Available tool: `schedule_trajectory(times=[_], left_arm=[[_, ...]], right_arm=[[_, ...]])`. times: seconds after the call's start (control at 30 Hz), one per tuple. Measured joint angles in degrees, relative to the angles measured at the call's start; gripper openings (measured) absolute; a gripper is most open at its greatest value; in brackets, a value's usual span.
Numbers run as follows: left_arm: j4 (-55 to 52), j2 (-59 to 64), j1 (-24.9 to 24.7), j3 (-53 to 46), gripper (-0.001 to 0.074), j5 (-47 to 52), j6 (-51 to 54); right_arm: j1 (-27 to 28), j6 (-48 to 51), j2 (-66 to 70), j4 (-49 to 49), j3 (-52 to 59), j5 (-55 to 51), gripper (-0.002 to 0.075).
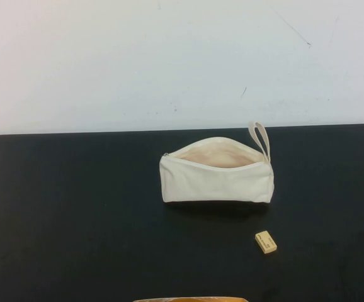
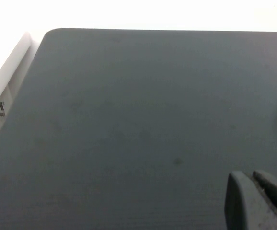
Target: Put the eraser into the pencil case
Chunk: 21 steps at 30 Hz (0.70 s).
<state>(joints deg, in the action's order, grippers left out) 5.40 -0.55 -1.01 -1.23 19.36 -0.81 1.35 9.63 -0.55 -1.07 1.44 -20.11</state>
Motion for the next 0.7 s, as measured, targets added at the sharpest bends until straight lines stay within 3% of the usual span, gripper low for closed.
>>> schedule_trajectory(times=[0.7], left_arm=[[0.0,0.0,0.0,0.0,-0.0002,0.0,0.8]], right_arm=[[0.0,0.0,0.0,0.0,0.0,0.0,-0.0001]])
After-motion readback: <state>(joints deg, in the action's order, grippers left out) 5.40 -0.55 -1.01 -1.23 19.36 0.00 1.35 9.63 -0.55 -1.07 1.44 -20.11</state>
